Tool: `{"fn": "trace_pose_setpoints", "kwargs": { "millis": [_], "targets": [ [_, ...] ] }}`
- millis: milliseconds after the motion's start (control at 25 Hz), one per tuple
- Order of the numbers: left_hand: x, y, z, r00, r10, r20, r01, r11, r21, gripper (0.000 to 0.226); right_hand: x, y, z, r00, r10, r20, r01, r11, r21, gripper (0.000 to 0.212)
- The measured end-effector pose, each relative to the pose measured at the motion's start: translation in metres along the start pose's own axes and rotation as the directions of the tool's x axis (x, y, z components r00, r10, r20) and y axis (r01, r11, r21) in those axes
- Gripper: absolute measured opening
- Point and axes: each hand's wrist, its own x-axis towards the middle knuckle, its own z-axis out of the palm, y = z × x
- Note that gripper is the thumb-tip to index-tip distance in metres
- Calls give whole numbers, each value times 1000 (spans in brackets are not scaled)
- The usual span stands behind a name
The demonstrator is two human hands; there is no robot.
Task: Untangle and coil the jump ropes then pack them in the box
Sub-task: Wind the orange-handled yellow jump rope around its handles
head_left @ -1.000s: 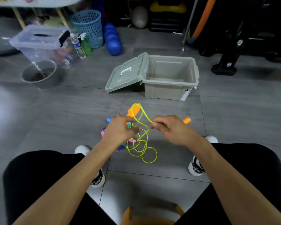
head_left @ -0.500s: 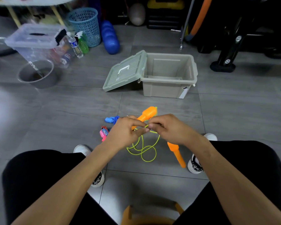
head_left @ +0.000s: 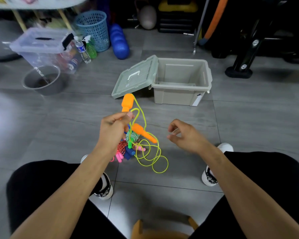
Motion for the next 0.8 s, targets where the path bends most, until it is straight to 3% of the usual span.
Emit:
{"fn": "trace_pose_setpoints", "kwargs": {
  "millis": [240, 440, 520, 600, 720, 800],
  "targets": [
    [-4, 8, -5, 977, 87, 192, -125, 973, 193, 18, 6, -9, 9, 999, -38, -20, 39, 998, 42, 44],
    [-6, 14, -14, 939, 184, 291, -239, 957, 162, 16, 10, -16, 17, 999, -36, -20, 38, 996, 85, 67],
    [-8, 15, -14, 921, 211, 329, -268, 954, 137, 14, 10, -18, 19, 1000, -30, -2, 30, 995, 100, 57],
    [-11, 15, -13, 900, 237, 365, -298, 947, 118, 14, 10, -19, 22, 999, -30, 11, 29, 997, 78, 21],
    [-10, 12, -13, 911, 233, 339, -291, 948, 129, 14, 9, -19, 23, 998, 15, 53, -16, 1000, 5, 27],
    [-5, 9, -15, 954, 191, 230, -227, 964, 140, 16, 8, -17, 19, 992, 45, 118, -42, 999, -27, 32]
  ]
}}
